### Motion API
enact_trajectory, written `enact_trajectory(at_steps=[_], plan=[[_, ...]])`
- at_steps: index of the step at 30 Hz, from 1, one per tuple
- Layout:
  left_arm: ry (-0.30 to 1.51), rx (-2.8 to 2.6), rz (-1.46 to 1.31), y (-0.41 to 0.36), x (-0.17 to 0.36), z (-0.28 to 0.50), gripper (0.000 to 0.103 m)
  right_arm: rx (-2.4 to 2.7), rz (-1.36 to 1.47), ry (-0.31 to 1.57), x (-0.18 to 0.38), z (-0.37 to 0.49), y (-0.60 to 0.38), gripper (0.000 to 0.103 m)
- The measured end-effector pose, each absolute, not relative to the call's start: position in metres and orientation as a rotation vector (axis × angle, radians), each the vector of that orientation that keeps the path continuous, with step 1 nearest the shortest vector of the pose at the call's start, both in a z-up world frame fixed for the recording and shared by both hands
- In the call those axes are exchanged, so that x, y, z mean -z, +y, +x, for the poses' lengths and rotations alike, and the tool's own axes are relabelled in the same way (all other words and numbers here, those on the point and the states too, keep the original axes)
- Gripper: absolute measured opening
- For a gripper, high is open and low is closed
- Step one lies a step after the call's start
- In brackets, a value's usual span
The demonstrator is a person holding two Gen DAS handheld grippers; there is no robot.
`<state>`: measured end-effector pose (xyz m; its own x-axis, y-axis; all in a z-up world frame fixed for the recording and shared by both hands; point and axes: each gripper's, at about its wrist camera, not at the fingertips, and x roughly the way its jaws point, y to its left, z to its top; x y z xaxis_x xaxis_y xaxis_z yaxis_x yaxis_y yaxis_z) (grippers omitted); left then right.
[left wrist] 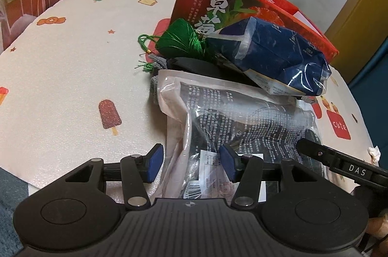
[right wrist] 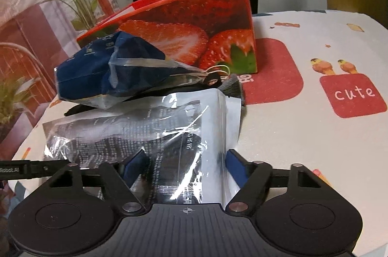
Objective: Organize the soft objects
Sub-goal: 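Close the left gripper on the clear bag while the right gripper grips its other edge, then lift the clear bag off the pile with both grippers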
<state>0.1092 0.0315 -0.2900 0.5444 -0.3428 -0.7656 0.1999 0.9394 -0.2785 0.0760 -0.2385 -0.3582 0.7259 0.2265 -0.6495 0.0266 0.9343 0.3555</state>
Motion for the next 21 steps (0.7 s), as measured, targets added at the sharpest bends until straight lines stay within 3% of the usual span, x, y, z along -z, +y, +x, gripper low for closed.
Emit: enact_trajectory(at_steps=[8,21], plan=[[0.956,0.331,-0.175,0.028,0.29,0.11,0.054,-0.131,0.24,0.755,0.346,0.072,-0.224,0.058],[0.946,0.341,-0.136,0.027,0.291,0.108,0.058,-0.18,0.06,0.794,0.335,0.071,-0.214,0.057]])
